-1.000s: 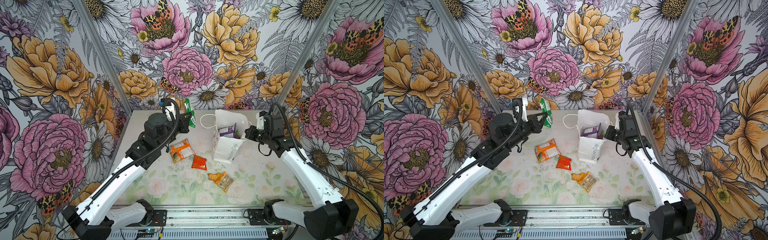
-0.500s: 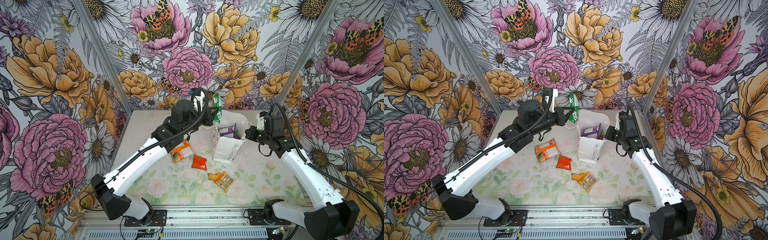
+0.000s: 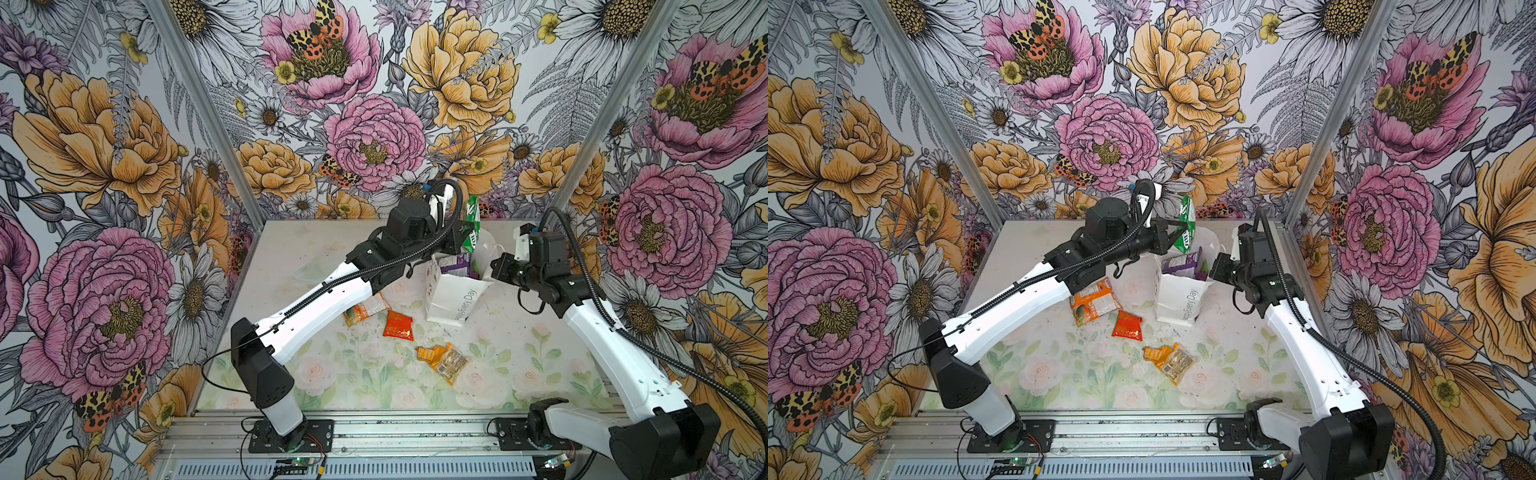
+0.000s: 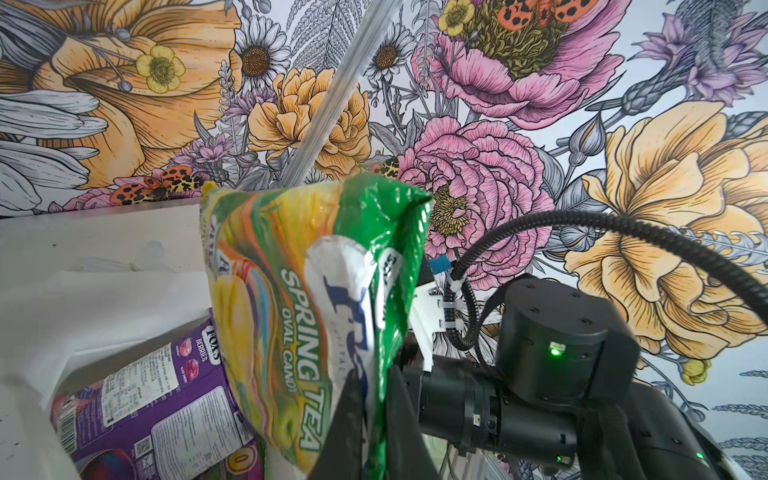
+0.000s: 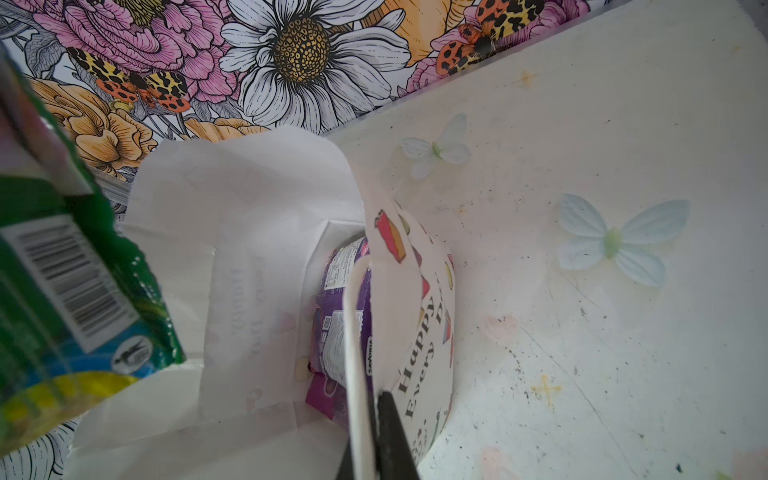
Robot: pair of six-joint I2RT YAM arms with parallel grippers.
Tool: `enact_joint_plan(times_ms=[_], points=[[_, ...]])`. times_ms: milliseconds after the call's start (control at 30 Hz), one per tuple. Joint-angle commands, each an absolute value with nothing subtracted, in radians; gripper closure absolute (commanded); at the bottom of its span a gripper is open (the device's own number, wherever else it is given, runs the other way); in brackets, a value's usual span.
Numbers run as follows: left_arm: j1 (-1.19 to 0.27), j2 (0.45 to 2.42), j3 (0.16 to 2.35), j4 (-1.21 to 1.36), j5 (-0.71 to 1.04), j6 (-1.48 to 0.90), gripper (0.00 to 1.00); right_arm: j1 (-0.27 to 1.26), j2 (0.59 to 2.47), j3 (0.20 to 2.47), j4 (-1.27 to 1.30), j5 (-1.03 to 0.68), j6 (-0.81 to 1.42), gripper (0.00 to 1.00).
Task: Place the snacks into the paper bag
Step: 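Lower the green Spring Tea bag into the paper bag with the left gripper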
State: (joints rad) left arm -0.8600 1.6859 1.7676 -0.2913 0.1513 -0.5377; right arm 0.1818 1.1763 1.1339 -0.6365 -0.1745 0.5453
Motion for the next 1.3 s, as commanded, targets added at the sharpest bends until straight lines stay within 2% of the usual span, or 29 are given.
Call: enact_joint_plan(times_ms=[0, 700, 933, 1267], points=[[-0.866, 1.701, 1.805, -0.257, 0.179, -0.56, 1.0, 0.178, 1.155, 1.124, -0.632, -0.187, 0.545, 1.0], [-0.865, 1.988, 2.058, -0.531, 0.182, -0.598, 1.0, 0.178, 1.168, 1.124, -0.63, -0.175, 0.54, 1.0], [-0.876, 1.949, 2.037, -0.531, 0.173, -0.591, 1.0, 0.178, 1.172, 1.118, -0.63, -0.175, 0.54, 1.0], [-0.923, 1.779, 1.96, -0.533, 0.051, -0.542, 1.0, 0.176, 1.176, 1.12, -0.63, -0.175, 0.543, 1.0]])
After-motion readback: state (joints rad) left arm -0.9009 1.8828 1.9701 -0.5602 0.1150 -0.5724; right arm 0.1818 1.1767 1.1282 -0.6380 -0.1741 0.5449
